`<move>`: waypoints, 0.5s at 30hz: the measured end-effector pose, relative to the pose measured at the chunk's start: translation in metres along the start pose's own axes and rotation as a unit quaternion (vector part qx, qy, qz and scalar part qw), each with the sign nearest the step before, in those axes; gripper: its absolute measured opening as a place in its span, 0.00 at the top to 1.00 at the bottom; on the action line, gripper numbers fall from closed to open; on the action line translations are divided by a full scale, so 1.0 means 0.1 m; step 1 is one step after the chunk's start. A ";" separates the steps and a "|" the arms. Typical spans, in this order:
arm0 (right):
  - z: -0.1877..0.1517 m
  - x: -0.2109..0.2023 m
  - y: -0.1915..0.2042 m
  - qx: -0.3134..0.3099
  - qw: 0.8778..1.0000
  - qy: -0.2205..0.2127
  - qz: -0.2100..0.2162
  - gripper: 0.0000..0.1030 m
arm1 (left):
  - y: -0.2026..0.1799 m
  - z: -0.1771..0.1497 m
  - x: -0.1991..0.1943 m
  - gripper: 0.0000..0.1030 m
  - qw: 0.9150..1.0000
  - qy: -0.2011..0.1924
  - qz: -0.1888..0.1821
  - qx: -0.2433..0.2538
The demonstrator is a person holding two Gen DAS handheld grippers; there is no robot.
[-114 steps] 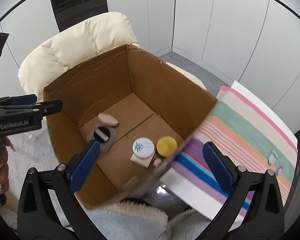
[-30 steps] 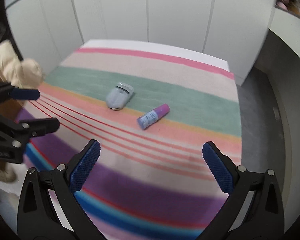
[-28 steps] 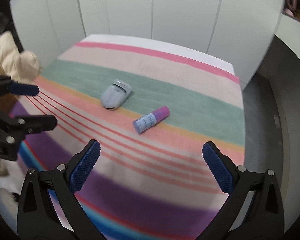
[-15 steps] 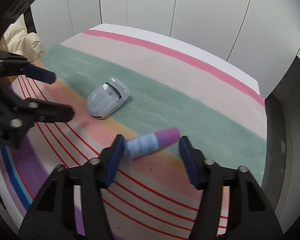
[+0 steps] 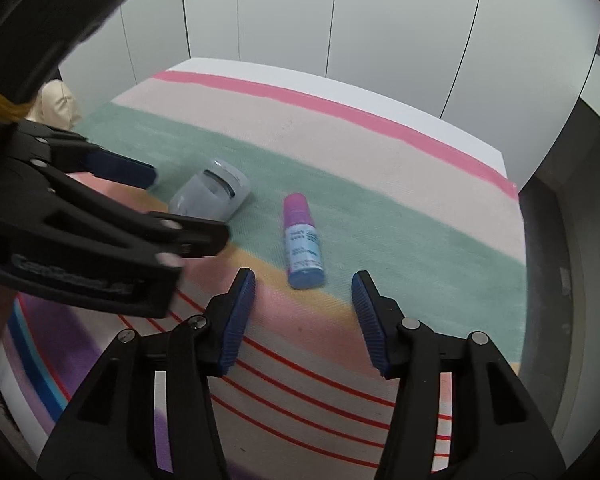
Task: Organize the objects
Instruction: 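Grasp the grey eyelash curler with the left tool while the right tool grasps the purple-capped bottle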
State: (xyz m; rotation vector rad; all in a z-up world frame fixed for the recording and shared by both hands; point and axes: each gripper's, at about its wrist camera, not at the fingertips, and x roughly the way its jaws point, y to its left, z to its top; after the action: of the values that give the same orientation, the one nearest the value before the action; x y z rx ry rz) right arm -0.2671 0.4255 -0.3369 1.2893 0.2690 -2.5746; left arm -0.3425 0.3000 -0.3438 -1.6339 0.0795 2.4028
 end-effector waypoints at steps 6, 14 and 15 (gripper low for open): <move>0.15 0.12 0.11 0.014 1.000 0.011 -0.005 0.79 | -0.03 0.05 0.01 0.65 0.999 -0.025 0.024 0.019; 0.21 0.06 0.11 0.074 0.997 0.034 0.002 0.81 | 0.03 0.06 -0.03 0.65 0.999 -0.021 0.026 0.011; 0.22 0.03 0.11 0.079 0.996 0.035 0.001 0.81 | 0.04 0.06 -0.06 0.65 0.999 -0.023 0.026 0.011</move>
State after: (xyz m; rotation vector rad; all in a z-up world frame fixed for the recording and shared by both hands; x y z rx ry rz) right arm -0.2822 0.4089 -0.3274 1.4338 0.0785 -2.5972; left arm -0.3468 0.2961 -0.3369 -1.5848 0.1420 2.4663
